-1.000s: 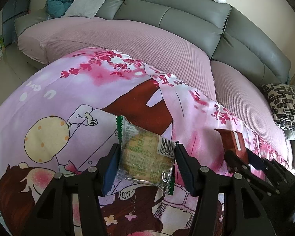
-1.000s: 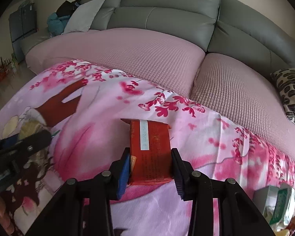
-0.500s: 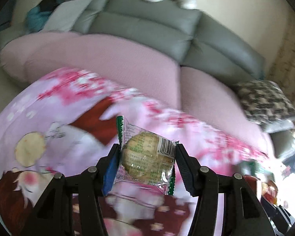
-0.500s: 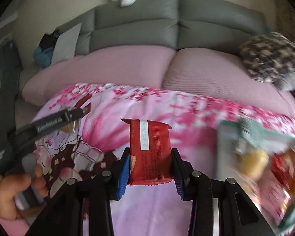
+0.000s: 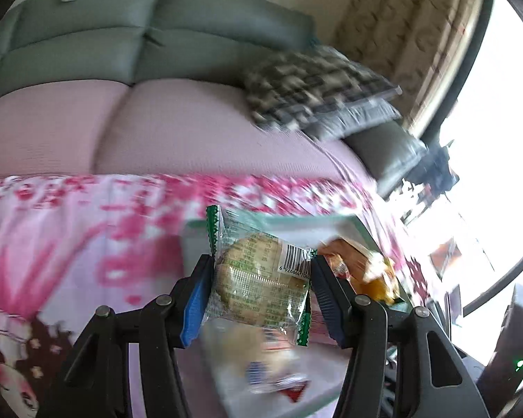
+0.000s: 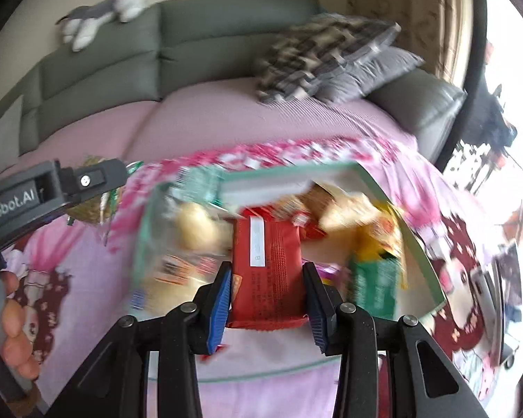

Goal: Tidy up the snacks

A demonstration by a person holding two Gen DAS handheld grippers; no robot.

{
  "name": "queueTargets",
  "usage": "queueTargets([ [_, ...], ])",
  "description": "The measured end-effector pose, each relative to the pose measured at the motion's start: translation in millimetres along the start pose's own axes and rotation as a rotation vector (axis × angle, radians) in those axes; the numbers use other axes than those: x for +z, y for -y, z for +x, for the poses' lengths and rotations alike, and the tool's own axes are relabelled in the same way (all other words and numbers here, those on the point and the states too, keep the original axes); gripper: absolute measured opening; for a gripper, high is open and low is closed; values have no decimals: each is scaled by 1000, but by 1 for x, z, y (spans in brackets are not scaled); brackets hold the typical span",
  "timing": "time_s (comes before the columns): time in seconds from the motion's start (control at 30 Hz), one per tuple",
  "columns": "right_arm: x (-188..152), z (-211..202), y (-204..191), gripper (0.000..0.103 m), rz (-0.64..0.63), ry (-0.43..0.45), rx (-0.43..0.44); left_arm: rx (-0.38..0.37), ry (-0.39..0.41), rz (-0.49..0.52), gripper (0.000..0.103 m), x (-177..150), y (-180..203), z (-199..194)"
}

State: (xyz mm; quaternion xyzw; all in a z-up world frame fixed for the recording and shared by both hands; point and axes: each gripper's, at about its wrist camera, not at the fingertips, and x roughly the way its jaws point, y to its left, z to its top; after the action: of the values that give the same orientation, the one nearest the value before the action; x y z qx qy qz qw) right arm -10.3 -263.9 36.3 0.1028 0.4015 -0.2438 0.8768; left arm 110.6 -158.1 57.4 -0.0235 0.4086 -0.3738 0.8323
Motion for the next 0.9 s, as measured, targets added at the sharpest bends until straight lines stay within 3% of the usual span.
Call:
queueTargets([
  [0.17, -3, 11, 14, 42, 3, -28, 19, 1, -68, -15, 62, -4, 19, 21],
  [0.33, -9, 13, 15, 43, -9, -46, 86, 50, -68, -71, 74, -11, 16, 12],
  [0.43, -15, 15, 11, 51, -33, -64, 102, 99, -47, -105, 80, -19, 9, -4],
  [0.53, -20, 14, 9, 59, -48, -74, 108, 206, -34, -129, 91, -33, -3, -22],
  [0.7, -26, 10, 7, 81, -59, -75, 123, 412, 35, -155, 103, -59, -22, -53],
  [0.9, -37, -2, 1, 97, -81, -60, 127, 520, -40, -89, 103, -98, -27, -59],
])
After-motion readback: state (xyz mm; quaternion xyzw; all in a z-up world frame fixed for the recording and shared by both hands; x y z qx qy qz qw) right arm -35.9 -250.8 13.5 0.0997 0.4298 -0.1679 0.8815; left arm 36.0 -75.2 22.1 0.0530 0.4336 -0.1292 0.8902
